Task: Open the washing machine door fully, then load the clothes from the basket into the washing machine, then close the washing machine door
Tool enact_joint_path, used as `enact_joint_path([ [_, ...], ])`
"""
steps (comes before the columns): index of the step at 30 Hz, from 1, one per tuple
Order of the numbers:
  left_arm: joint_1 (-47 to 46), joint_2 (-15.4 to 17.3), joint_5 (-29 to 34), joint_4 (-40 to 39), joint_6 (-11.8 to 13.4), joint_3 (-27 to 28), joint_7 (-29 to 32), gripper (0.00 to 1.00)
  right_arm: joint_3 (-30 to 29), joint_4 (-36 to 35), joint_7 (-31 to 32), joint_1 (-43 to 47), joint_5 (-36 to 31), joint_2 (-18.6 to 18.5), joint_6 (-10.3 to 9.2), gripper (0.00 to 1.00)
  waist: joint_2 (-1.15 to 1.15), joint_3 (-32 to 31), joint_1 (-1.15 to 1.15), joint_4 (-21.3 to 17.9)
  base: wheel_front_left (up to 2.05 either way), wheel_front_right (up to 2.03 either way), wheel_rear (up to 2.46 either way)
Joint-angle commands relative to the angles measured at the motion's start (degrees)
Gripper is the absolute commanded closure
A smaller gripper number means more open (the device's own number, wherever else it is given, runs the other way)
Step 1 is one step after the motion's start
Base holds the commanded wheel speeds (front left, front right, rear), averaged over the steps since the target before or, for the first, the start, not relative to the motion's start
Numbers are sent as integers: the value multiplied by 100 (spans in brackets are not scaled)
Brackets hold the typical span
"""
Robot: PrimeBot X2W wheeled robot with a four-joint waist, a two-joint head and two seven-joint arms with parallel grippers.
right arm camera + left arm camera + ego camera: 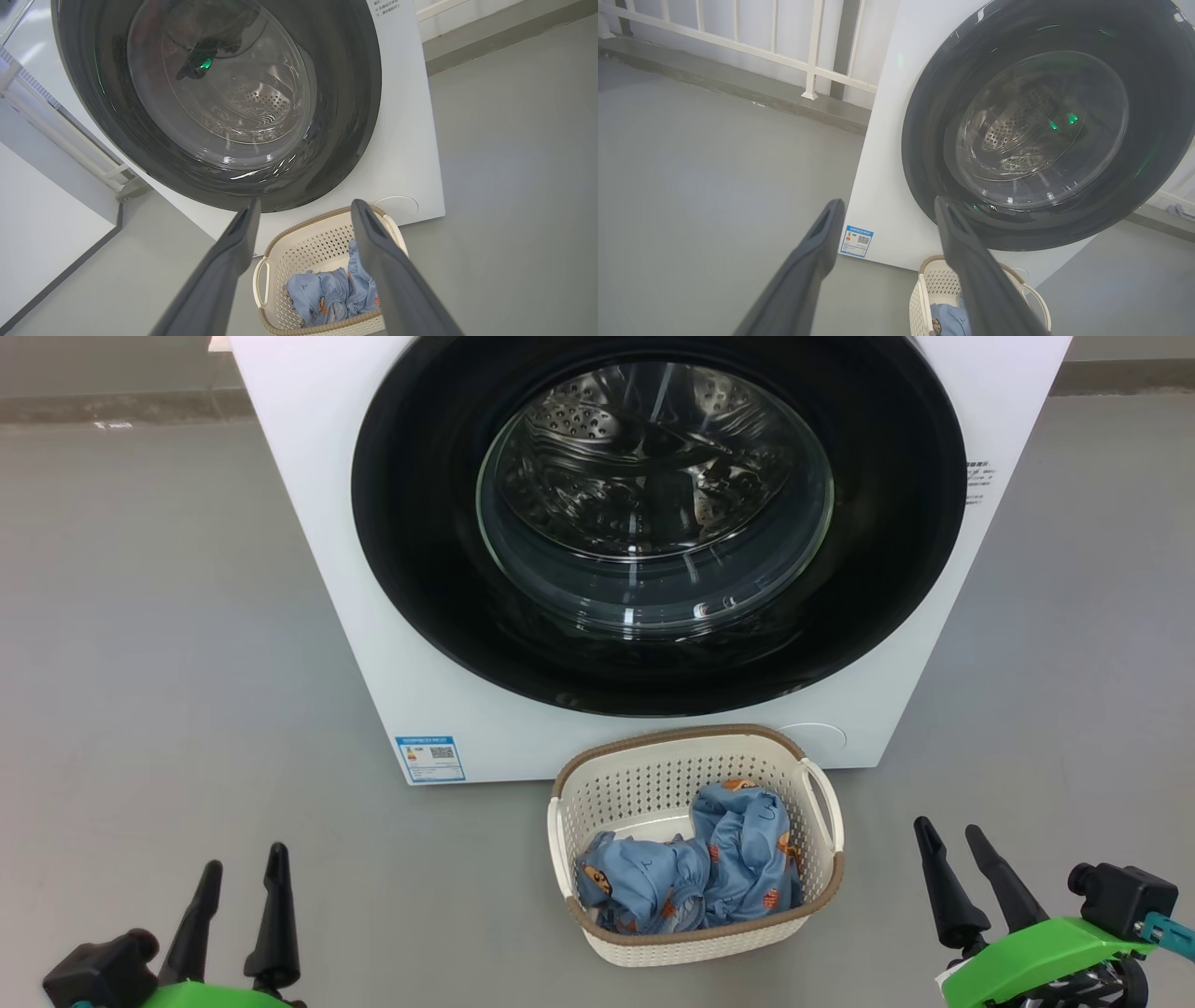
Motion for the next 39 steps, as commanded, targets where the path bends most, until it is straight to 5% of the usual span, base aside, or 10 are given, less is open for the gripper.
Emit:
enact_joint_path([
  [1,-121,157,204,-191,-13,130,-82,0,118,-118,-95,-291,-217,-118,7,0,0,0,0,-3,0,0,0],
  [27,-98,299,1903,-330,-17,107,-535,0,260,-139,-547,-355,-1797,-302,9,0,0,7,0,-46,0,0,0],
  [39,-116,294,1744,-137,-17,176,-536,0,57,-199,-548,-246,-1843,-192,9,0,0,5,0,-82,0,0,0],
])
